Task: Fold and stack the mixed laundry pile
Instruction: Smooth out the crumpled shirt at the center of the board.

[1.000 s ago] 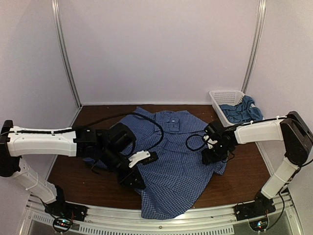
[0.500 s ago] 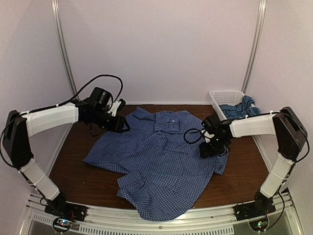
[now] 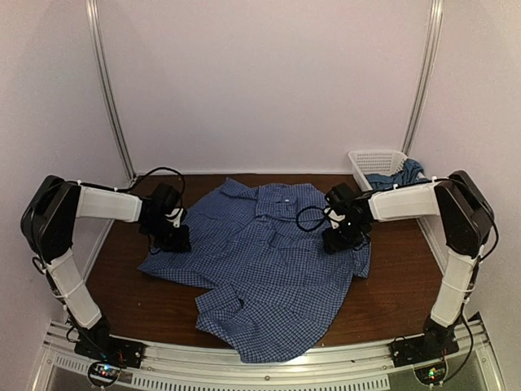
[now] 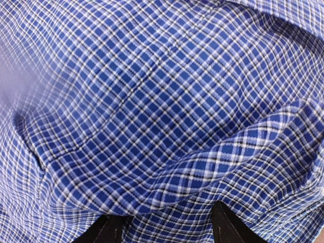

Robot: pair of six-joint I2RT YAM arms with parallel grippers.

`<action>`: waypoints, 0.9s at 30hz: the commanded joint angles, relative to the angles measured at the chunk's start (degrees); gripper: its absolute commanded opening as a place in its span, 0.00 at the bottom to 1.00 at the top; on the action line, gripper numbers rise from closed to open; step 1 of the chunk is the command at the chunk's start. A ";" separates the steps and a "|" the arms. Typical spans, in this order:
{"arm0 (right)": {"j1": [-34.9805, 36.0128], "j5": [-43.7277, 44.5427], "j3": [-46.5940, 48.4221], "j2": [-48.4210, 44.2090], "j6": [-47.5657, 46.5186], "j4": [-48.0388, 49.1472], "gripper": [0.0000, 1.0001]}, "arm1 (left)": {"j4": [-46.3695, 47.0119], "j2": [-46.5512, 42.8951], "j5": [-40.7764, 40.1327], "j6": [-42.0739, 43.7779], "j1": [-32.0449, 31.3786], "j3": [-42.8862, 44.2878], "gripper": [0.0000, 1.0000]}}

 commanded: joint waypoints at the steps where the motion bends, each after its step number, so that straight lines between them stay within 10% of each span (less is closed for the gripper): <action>1: -0.28 0.43 2.99 4.38 -1.52 -0.31 0.61 | 2.64 -6.21 1.94 -7.25 5.61 -12.39 0.28; 10: 0.55 -1.54 4.95 4.21 -2.60 -1.35 0.62 | 1.46 -25.54 2.98 -13.23 6.76 -30.22 0.24; 15: 0.65 -0.57 1.43 -1.30 -2.70 -2.03 0.63 | -2.43 -37.41 2.85 -7.62 1.39 -24.03 0.36; 27: 11.69 -2.96 -0.17 -5.72 4.35 -1.64 0.65 | 0.59 -11.11 -2.09 -3.08 2.28 0.11 0.41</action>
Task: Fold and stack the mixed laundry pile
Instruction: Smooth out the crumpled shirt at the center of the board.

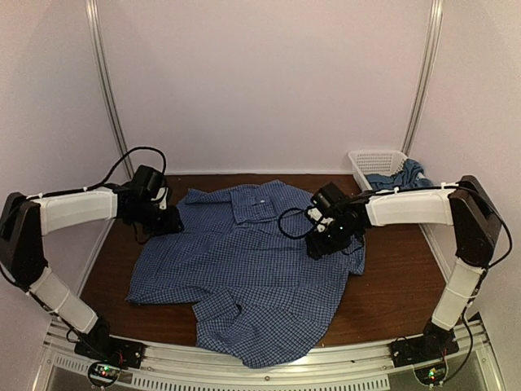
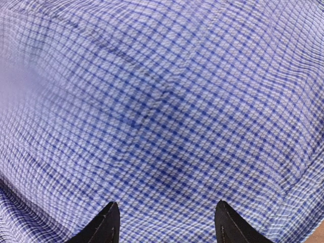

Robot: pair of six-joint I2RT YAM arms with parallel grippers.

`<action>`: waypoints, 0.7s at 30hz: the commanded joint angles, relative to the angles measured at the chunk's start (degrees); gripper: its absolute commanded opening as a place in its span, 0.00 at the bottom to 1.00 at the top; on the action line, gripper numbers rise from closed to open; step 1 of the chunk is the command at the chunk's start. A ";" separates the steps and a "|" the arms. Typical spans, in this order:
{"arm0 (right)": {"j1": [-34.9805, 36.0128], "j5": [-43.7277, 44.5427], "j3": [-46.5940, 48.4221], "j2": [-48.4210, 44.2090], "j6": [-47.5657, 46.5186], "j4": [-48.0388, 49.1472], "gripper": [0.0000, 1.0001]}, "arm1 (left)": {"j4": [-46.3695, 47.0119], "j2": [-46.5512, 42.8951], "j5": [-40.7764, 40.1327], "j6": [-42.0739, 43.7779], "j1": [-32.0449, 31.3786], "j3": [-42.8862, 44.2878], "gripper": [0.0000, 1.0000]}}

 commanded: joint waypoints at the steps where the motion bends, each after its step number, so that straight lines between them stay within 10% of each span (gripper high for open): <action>1: 4.14 -1.61 -1.99 -0.68 3.93 0.79 0.65 | 2.54 9.43 -0.10 2.58 1.00 5.31 0.40; 10: 3.92 -3.64 -11.57 1.43 5.59 5.11 0.64 | 1.01 22.13 -4.03 0.26 5.39 9.09 0.29; 21: -1.73 -3.03 -20.16 -0.19 5.59 4.36 0.63 | 4.44 8.63 -6.17 -5.32 8.16 -12.23 0.25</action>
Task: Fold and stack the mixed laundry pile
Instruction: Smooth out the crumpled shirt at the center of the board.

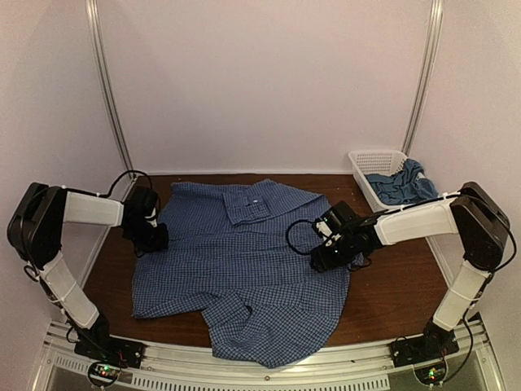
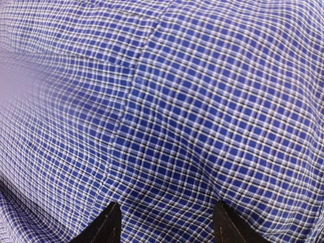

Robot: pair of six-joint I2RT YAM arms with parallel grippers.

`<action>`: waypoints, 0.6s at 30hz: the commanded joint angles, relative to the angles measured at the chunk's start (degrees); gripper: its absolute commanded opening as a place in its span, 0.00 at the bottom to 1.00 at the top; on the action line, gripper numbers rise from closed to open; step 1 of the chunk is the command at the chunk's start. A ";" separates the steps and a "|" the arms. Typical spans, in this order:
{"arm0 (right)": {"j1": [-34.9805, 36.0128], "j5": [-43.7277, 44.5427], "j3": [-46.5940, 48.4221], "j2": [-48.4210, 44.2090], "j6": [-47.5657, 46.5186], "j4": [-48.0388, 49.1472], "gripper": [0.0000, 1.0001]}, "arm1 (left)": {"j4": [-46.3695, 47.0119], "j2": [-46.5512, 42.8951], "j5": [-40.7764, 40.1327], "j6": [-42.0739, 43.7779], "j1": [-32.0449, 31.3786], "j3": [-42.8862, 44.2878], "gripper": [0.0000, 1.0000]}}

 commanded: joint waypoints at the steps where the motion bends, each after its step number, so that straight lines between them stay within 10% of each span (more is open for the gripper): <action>1: -2.73 0.45 -6.07 2.71 1.19 -9.70 0.63 | -2.49 -5.54 -1.91 -2.85 0.29 -9.43 0.25; 11: 0.29 -3.85 -2.21 -2.25 -2.06 -12.16 0.61 | -1.11 -17.32 3.93 4.68 0.29 -6.59 0.43; 18: -0.52 -3.13 9.40 -4.41 -4.54 -11.71 0.63 | 5.18 -9.32 17.03 8.53 -1.45 7.58 0.57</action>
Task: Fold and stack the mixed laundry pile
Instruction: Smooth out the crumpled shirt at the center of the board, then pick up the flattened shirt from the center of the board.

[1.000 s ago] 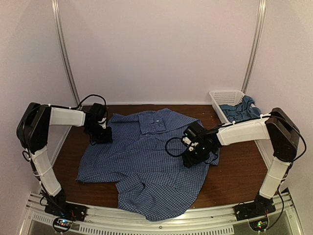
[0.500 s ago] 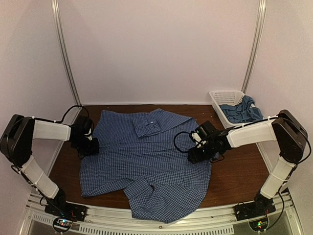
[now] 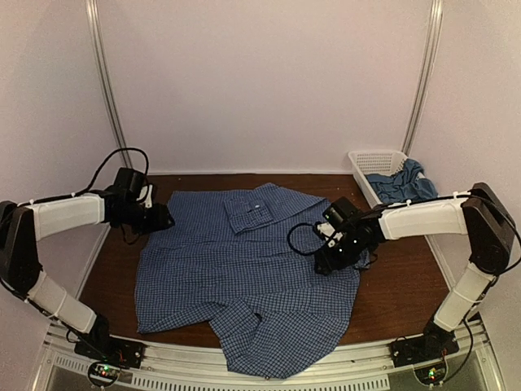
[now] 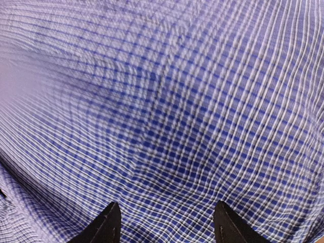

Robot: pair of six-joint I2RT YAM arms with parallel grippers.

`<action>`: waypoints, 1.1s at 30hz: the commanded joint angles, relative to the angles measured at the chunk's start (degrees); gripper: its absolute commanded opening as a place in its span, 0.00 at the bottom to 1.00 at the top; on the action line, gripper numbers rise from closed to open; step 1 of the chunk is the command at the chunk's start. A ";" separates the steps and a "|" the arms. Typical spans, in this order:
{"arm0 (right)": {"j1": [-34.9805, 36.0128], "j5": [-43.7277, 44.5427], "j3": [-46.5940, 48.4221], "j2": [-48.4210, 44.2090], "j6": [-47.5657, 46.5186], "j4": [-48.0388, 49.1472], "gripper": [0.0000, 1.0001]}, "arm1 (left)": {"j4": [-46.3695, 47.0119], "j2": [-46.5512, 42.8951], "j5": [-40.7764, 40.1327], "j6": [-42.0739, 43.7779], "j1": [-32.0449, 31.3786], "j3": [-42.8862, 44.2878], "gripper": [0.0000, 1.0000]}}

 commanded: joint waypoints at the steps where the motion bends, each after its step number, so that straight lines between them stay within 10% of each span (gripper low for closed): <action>1: -0.90 -0.56 9.90 -0.44 -2.54 -1.37 0.63 | 6.12 7.95 8.94 3.61 -2.48 11.64 0.55; 15: -3.99 -2.43 29.62 10.31 -7.41 -0.26 0.63 | 7.01 39.55 14.30 0.47 -9.34 41.84 0.45; 28: -4.20 -6.65 32.48 13.71 -8.73 3.12 0.68 | 4.44 47.90 12.70 -2.69 -10.23 46.33 0.51; 33: -4.12 -9.14 33.22 15.07 -9.32 5.04 0.77 | 4.42 49.25 14.51 -3.11 -11.14 48.68 0.37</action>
